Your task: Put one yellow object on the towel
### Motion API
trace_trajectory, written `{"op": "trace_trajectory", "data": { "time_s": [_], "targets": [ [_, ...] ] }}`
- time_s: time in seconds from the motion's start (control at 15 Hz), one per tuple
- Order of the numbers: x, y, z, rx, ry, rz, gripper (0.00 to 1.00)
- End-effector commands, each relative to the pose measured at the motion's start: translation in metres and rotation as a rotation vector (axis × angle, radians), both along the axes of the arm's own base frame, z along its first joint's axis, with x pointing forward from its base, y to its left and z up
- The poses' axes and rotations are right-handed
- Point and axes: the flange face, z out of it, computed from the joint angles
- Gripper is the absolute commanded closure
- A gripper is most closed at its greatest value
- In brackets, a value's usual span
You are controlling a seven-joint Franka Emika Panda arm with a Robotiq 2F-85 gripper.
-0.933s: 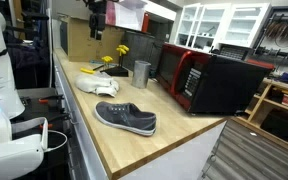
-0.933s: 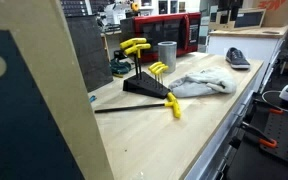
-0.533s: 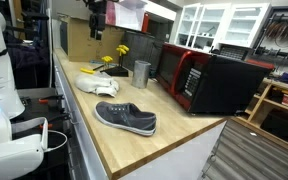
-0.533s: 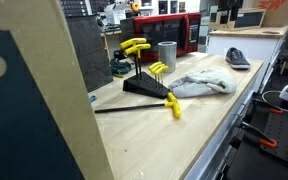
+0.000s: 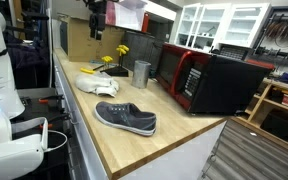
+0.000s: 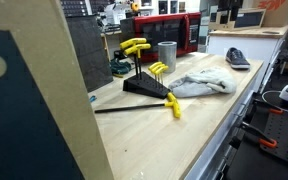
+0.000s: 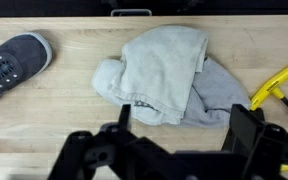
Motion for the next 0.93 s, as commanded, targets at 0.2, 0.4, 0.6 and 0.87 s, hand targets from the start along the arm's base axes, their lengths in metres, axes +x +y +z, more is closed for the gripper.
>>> {"op": "trace_trajectory", "data": {
  "time_s": [0.2,0.4,0.6,0.87],
  "targets": [
    [0.000,0.000,0.001,0.000,0.001,0.000,0.00],
    [0.002,0.002,0.000,-0.020,-0.002,0.020,0.00],
    [0.014,0.015,-0.002,-0.024,0.014,0.068,0.00],
    [0.031,0.042,-0.010,-0.032,0.033,0.135,0.00]
  ]
}}
